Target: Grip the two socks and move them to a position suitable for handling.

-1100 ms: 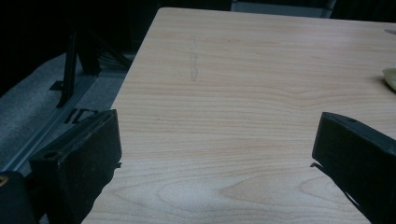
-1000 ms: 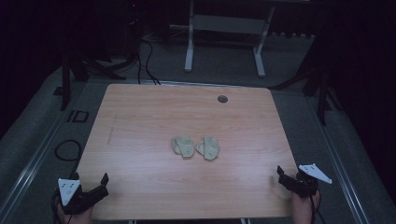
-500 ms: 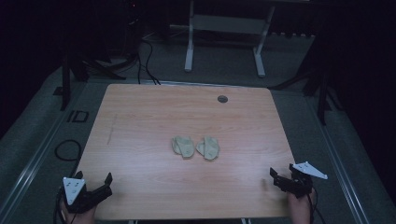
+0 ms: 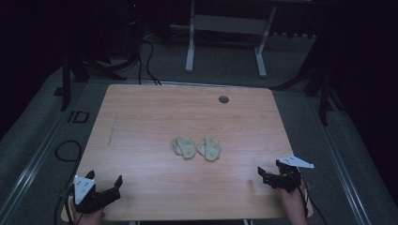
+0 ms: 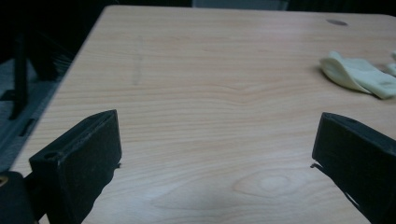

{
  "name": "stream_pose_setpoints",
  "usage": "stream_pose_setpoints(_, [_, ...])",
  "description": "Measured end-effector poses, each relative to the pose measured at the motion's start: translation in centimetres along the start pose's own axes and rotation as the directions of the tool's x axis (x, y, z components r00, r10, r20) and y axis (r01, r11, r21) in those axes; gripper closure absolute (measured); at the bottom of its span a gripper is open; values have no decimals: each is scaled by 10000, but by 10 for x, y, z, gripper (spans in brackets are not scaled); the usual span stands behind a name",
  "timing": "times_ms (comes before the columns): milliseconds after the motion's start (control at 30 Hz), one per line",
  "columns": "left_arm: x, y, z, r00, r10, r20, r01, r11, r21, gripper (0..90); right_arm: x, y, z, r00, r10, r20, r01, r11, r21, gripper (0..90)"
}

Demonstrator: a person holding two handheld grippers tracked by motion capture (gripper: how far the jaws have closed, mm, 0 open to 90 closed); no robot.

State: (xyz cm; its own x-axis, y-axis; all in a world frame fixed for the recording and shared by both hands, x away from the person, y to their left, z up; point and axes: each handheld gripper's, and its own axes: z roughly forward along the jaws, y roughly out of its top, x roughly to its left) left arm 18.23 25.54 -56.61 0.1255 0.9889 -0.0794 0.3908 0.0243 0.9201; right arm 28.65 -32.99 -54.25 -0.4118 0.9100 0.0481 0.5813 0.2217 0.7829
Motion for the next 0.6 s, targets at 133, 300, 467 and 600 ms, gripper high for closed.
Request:
stream_pose_setpoints(133, [-3, 1, 0, 9999, -2, 162, -1, 9998, 185, 15, 5, 5, 2, 9999, -53, -137, 53, 10000, -17, 136])
stream_pose_setpoints(300, [-1, 0, -1, 9991, -381, 204, 376, 9991, 211, 15, 13, 18, 7, 9974, -7, -715, 8, 10000, 14, 136])
stream_pose_setpoints(467, [0, 0, 0, 9991, -400, 104, 397, 9989, 267, 15, 24, 29, 14, 9936, -243, -1100, 262, 9995, 154, 140])
stream_pose_setpoints(600, [-1, -2, 1, 9988, -438, 229, 429, 9984, 380, 15, 33, 37, 21, 9915, -456, -1215, 486, 9986, 212, 144])
